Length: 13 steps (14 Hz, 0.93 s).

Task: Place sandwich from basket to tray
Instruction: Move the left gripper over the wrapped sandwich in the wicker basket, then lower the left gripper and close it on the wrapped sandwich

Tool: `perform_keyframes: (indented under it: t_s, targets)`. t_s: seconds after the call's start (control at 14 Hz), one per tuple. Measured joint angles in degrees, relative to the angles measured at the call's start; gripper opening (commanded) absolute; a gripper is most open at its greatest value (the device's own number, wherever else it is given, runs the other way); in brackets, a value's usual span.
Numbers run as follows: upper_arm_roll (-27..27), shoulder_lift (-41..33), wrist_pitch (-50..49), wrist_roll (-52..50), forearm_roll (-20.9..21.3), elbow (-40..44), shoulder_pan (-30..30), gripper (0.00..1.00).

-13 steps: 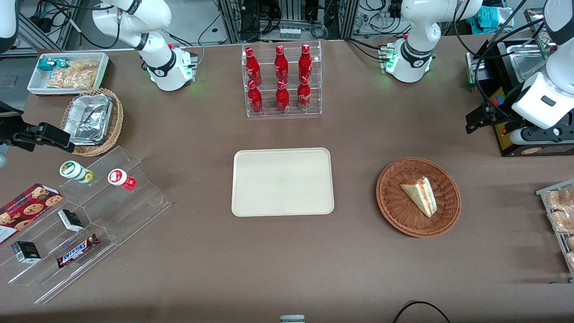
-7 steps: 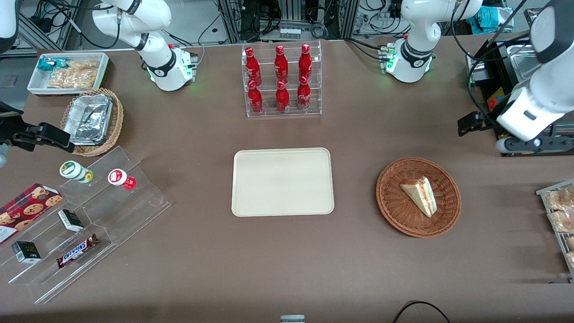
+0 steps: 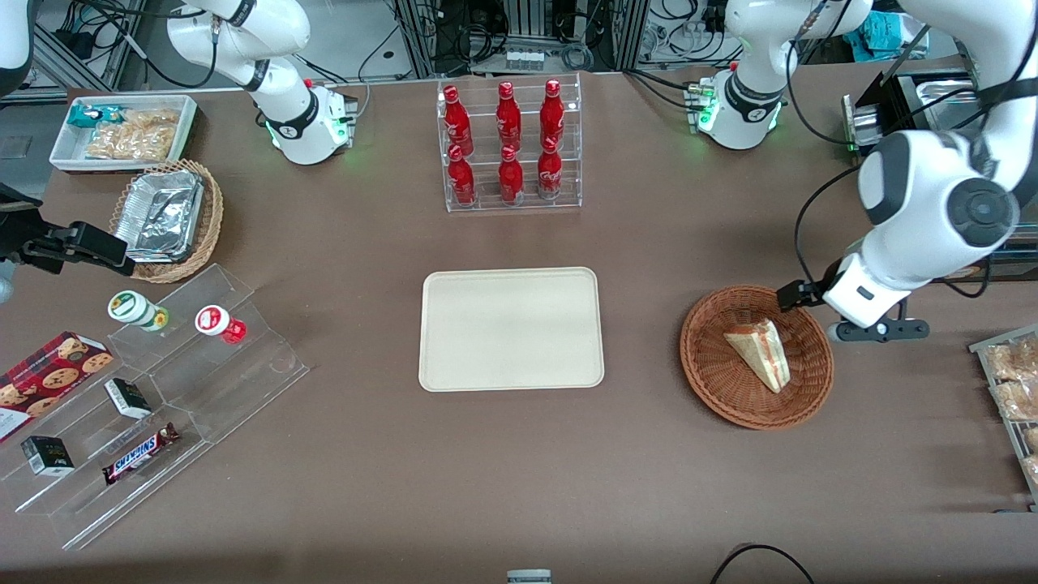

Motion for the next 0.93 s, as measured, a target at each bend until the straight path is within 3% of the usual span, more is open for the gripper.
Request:
perform_keyframes:
  t_s: [0.21,0.57,0.93]
  targets:
    - [-0.2,0.0,7.2,-10.6,0.0,-4.9,0.0,1.00]
    - [-0.7,3.0,14.6,-36.8,0.0,-6.4,-1.6,1.00]
    - [-0.7,6.9,17.7,-43.6,0.0,-6.3,-2.9,1.00]
